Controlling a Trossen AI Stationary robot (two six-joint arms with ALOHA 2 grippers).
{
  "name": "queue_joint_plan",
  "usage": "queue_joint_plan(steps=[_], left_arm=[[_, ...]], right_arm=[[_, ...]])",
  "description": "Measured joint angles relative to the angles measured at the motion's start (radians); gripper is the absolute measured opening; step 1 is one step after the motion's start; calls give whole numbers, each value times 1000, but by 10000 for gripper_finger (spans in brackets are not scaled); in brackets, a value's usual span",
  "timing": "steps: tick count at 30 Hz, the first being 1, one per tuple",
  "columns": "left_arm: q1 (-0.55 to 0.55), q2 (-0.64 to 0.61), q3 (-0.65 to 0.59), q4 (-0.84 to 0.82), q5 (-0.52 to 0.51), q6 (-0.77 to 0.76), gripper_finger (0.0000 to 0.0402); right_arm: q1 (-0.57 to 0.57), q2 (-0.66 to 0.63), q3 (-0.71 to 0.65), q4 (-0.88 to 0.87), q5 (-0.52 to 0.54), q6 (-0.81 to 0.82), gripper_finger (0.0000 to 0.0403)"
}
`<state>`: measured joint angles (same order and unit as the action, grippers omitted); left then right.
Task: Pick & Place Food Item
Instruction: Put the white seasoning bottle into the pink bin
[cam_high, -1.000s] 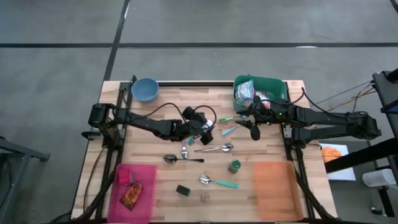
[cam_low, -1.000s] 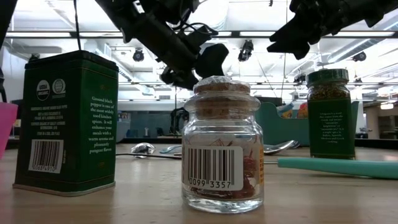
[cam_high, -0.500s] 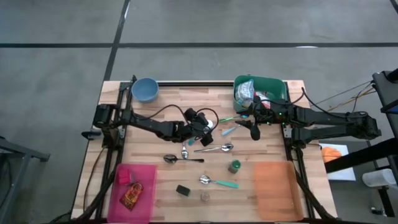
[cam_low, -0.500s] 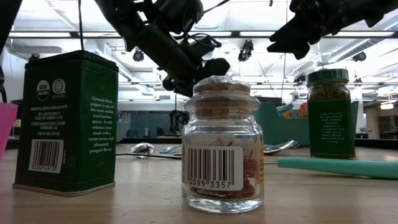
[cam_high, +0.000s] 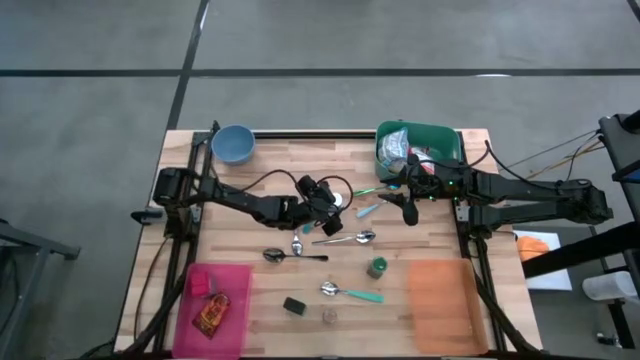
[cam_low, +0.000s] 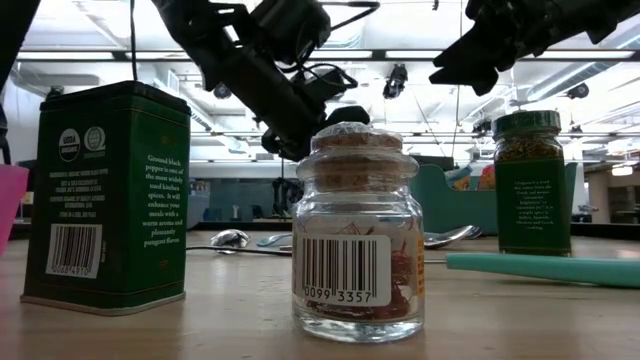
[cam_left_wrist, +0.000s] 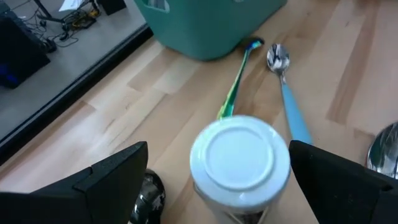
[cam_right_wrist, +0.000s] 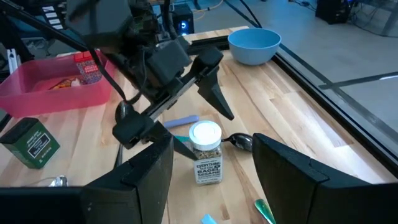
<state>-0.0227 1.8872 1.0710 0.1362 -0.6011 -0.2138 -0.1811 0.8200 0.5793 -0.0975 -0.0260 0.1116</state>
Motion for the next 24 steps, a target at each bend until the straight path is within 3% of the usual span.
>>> queue_joint_plan(steps=[10,24], left_arm=[[1,-1,0,13,0,7,373],[3,-1,1,25,-1,24,203]], right_arm=[[0,0,0,0,0,0,214],[0,0,0,0,0,0,214]])
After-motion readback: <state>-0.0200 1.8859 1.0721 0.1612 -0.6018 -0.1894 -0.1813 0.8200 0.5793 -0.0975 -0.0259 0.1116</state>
